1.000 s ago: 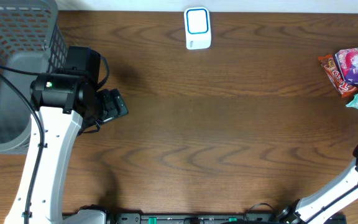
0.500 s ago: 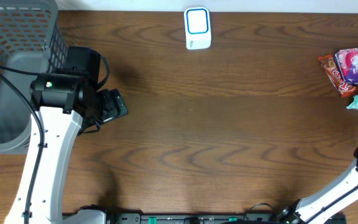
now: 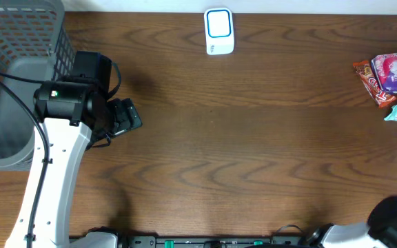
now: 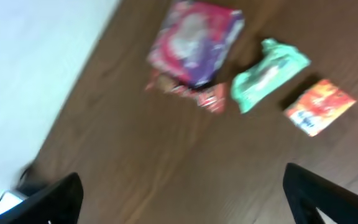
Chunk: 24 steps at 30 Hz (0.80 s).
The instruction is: Scan the item barcode
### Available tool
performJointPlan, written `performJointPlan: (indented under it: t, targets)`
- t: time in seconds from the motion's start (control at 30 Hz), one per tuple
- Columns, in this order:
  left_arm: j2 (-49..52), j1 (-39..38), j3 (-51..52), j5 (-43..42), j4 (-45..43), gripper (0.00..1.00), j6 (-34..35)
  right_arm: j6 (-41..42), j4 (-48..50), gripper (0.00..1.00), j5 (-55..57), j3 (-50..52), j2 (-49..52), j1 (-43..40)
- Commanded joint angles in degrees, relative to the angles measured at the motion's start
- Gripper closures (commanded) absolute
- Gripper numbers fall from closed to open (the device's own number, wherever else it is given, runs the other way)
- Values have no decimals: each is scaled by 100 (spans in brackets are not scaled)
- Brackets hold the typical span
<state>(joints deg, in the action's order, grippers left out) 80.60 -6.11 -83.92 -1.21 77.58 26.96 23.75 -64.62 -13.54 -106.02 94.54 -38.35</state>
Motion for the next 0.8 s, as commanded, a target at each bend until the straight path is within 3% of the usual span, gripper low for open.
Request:
performJointPlan:
  t: [0.0, 0.37, 0.53, 0.77]
  targets:
    - [26, 20, -20, 33, 13, 2, -17, -345, -323, 1, -249, -2, -315, 450]
    - [26, 20, -20, 35, 13, 2, -15, -848, -1084, 1, 17, 293, -894, 2031]
    - [26, 20, -20, 33, 13, 2, -17, -925, -723, 1, 168, 1373, -1473, 2712]
    - [26, 20, -20, 35, 13, 2, -17, -881, 549, 1, 162, 3569, -2885, 3416]
